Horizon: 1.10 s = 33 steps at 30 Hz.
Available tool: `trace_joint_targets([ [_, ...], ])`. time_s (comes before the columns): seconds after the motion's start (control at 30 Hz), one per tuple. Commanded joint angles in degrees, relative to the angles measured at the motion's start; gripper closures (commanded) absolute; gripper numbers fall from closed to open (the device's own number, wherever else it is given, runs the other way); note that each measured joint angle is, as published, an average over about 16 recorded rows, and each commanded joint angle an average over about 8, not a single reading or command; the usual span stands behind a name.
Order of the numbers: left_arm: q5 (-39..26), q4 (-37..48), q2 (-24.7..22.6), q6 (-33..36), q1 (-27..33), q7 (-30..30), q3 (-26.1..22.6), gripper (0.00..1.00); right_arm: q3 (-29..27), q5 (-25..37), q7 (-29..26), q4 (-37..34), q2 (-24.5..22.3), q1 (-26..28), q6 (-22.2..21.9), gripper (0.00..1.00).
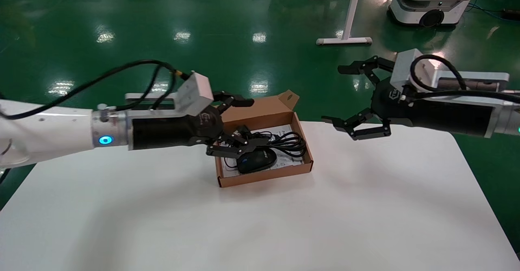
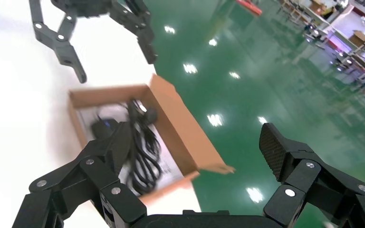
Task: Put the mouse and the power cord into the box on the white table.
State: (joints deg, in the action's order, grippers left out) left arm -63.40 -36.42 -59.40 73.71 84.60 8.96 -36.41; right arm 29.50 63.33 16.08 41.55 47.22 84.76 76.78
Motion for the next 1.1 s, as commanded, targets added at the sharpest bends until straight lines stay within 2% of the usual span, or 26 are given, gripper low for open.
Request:
trace_joint_targets([
  [0.03,1.23,-2.13,1.40,0.69,-1.32,-1.13,1.17,0.00,-0.77,-1.23,-1.54,1.83,-0.70,-1.33,0.51,0.00],
  [1.1,20.75,-35.82,23.49,11.55,-22.20,-18.99,19.65,0.00,-12.97,-20.66,-25.84,30.84,-11.74,-22.33,8.57,0.00],
])
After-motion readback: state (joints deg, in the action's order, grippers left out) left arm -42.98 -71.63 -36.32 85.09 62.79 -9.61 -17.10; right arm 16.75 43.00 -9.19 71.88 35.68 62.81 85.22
